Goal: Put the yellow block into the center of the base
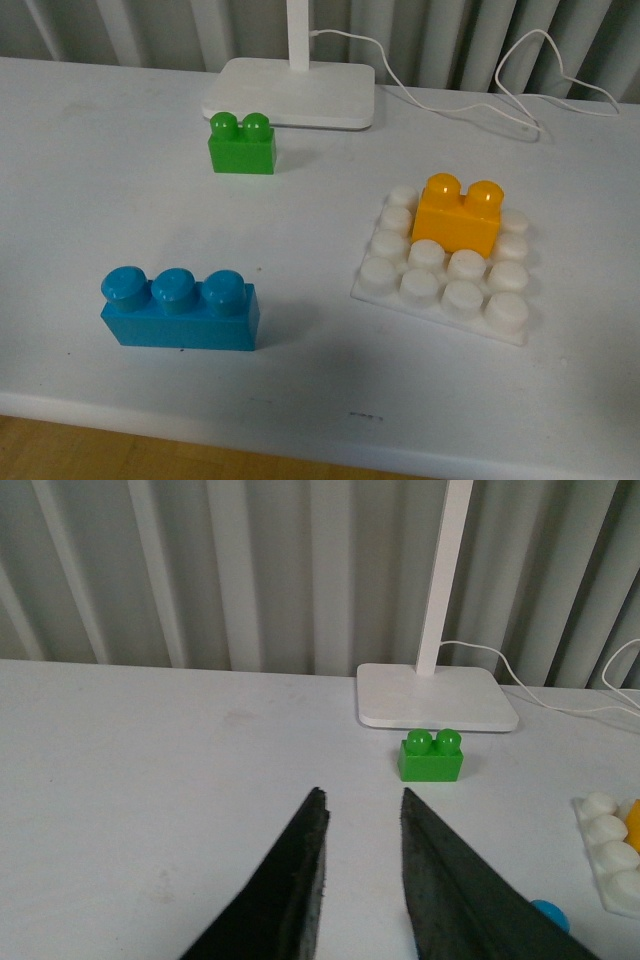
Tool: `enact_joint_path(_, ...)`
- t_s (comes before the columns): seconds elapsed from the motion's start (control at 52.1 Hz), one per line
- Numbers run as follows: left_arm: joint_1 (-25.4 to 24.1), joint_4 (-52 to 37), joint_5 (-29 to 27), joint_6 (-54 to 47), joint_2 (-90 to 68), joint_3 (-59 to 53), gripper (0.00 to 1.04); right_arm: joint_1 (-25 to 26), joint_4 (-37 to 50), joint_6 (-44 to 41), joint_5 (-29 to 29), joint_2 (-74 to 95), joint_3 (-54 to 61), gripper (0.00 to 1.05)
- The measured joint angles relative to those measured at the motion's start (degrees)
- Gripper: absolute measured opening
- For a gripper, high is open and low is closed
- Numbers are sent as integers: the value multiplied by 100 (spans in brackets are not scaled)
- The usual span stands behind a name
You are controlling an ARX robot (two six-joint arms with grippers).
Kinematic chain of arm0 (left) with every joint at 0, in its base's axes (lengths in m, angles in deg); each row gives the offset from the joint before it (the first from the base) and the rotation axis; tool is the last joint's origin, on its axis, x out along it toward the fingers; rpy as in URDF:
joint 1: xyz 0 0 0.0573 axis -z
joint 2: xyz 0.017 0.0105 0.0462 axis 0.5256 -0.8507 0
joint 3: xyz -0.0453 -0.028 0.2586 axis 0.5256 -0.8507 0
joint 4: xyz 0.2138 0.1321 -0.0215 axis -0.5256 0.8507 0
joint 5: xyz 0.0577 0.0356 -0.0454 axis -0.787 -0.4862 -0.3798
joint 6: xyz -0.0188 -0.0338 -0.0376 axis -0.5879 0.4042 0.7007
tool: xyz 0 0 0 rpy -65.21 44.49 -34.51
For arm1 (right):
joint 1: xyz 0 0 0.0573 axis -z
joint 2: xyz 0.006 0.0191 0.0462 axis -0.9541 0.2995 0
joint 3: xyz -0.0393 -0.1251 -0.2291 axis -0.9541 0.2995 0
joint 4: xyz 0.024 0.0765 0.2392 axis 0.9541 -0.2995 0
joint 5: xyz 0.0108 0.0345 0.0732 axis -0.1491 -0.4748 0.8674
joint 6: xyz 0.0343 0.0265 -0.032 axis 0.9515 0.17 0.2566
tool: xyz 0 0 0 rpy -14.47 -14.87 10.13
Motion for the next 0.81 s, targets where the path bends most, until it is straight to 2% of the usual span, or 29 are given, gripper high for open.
enact_joint_path(0.096,-535,37,518,24,243,-184,4,0,0,0,0,0,0,95)
enact_joint_path(0.307,-1172,68,1119,81,507,-426,4,0,0,0,0,0,0,95)
enact_joint_path(0.384,-1751,109,1869,81,610,-487,4,0,0,0,0,0,0,95)
enact_joint_path(0.461,-2050,109,1934,90,658,-538,4,0,0,-2,2,0,0,95)
enact_joint_path(0.806,-2116,96,2017,98,984,-872,4,0,0,0,2,0,0,95)
